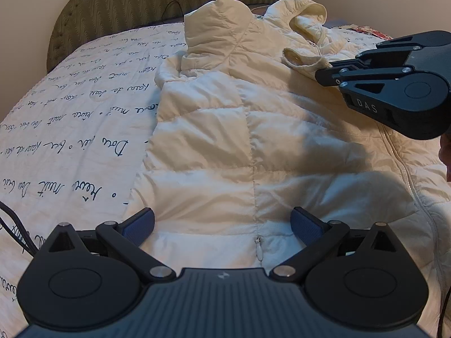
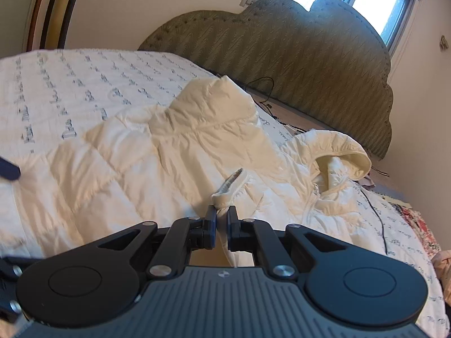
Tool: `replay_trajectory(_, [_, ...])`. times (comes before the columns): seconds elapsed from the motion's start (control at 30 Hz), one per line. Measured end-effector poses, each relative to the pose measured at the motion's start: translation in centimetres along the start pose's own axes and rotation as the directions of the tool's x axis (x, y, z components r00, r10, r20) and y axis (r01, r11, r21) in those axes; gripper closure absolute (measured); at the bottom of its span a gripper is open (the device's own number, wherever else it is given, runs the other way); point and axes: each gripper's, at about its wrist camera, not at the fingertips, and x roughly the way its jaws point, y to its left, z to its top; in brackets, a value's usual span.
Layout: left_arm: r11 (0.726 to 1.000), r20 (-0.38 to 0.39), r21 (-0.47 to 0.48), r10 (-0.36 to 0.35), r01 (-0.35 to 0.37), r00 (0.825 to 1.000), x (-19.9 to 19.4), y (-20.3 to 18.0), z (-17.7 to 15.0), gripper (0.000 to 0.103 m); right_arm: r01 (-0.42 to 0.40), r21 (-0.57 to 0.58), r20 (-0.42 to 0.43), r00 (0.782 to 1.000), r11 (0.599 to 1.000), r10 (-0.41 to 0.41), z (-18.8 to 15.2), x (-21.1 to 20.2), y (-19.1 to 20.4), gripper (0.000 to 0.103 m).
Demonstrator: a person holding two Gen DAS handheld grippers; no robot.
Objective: Fold small clothes
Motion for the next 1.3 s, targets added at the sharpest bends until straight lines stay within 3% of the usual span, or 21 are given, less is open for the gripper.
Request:
replay_trajectory(0.4, [0.998,0.056,0.054,0.025,-0.028,0.998,-1.0,0.5,-0.1,0.0,-0.058,0.157,0.036,0.998,0.986,0.053,1.8,1.1,-0.3,0.093])
replay_trajectory(0.43, [0.998,0.07,0.055,0.034,-0.038,0.997,-1.3,0.8,-0.1,0.0,-0.066,0.163,0.028,0.998,0.984,0.063,1.8,1.5,-0.2,0.09])
replay_trajectory(0.47, [0.997,0.081,0.053,0.044,-0.049,0.996,-1.5,1.1,0.0,0.0,-0.074,0.165,0.013,0.997,0.984,0.073,1.8,1.8,-0.1,0.078])
replay_trajectory(0.5, [0.997,0.09,0.047,0.057,-0.061,0.994,-1.8,1.7,0.3,0.0,-0.086,0.161,-0.016,0.996,0.983,0.089,1.7,2.4,0.1,0.075])
replay_trajectory(0.53, [0.997,0.096,0.038,0.066,-0.07,0.993,-2.0,2.4,0.6,0.0,-0.101,0.154,-0.042,0.993,0.983,0.108,1.6,3.0,0.4,0.061])
replay_trajectory(0.57, [0.997,0.1,0.026,0.075,-0.078,0.992,-2.1,3.1,0.8,0.0,-0.105,0.143,-0.053,0.992,0.984,0.114,1.4,3.3,0.8,0.054])
replay_trajectory(0.67, [0.993,0.112,-0.032,0.115,-0.112,0.987,-2.1,6.1,1.7,0.0,-0.078,0.105,-0.047,0.995,0.991,0.084,1.7,3.0,1.6,0.054])
replay_trajectory(0.87, [0.972,0.115,-0.102,0.222,-0.211,0.968,-0.8,11.0,3.2,0.0,-0.094,0.115,0.08,0.993,0.989,0.085,6.2,0.6,2.3,0.054])
replay_trajectory(1.1, [0.96,0.069,-0.156,0.244,-0.231,0.967,2.0,14.7,5.7,0.0,-0.254,0.205,0.088,0.967,0.945,0.241,12.6,4.1,4.4,0.048])
replay_trajectory(1.17, [0.964,0.065,-0.162,0.222,-0.209,0.973,2.4,15.8,6.9,0.0,-0.211,0.2,0.078,0.977,0.957,0.199,13.6,5.7,4.5,0.038])
replay_trajectory(1.23, [0.969,0.069,-0.173,0.192,-0.178,0.979,3.2,16.9,8.6,0.0,-0.084,0.159,0.028,0.996,0.984,0.081,13.4,7.5,4.4,0.034])
replay_trajectory(1.3, [0.976,0.072,-0.177,0.138,-0.123,0.988,4.0,17.8,10.3,0.0,0.003,0.147,-0.03,1.0,0.989,0.002,11.7,8.7,3.7,0.034])
